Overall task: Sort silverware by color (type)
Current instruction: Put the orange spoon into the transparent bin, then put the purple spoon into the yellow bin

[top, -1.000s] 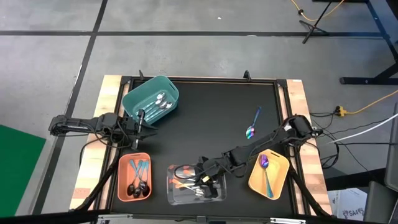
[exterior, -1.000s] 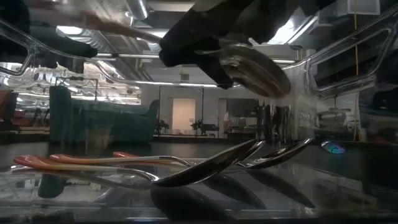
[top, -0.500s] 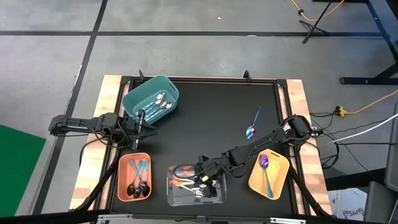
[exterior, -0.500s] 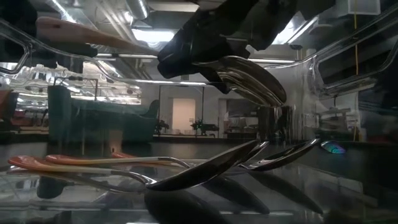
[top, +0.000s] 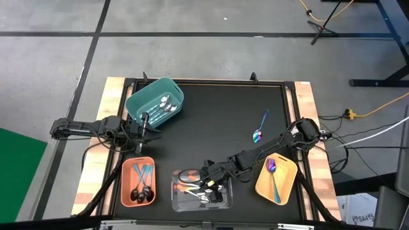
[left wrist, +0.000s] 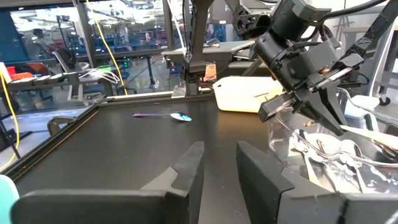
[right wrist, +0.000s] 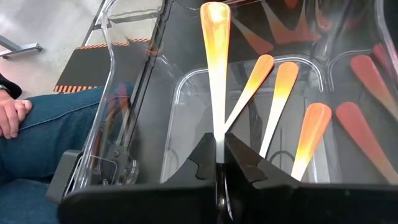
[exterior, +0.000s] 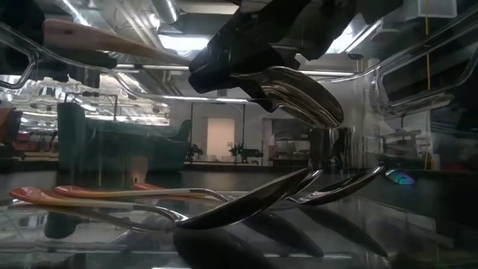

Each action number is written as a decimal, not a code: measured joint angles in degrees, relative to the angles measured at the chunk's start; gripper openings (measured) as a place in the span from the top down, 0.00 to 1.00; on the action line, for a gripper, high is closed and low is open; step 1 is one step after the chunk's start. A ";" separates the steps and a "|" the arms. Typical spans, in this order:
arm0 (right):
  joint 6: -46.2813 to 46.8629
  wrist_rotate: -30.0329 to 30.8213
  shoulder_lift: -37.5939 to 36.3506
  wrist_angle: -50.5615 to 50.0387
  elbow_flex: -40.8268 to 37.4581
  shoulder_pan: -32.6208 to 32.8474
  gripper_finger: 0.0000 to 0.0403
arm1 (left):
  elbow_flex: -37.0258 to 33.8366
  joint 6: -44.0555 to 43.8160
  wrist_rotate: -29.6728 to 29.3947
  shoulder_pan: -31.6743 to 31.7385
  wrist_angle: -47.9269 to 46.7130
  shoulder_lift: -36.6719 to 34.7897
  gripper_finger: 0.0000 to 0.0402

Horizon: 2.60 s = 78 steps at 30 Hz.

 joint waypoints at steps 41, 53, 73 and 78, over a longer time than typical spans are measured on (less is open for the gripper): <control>-5.37 -3.43 -3.99 -1.23 0.60 0.02 0.81 | 0.00 0.00 -0.02 0.00 0.01 -0.01 0.78; -7.61 4.30 -12.38 -27.64 9.77 -0.11 0.81 | 0.00 0.00 -0.02 0.00 0.02 -0.02 0.78; -4.69 23.40 -33.73 -73.09 12.28 -3.12 0.81 | 0.00 0.00 -0.02 -0.01 0.01 -0.02 0.78; 1.68 25.54 -44.86 -72.91 0.92 -5.81 0.81 | 0.00 0.00 -0.02 -0.01 0.01 -0.02 0.78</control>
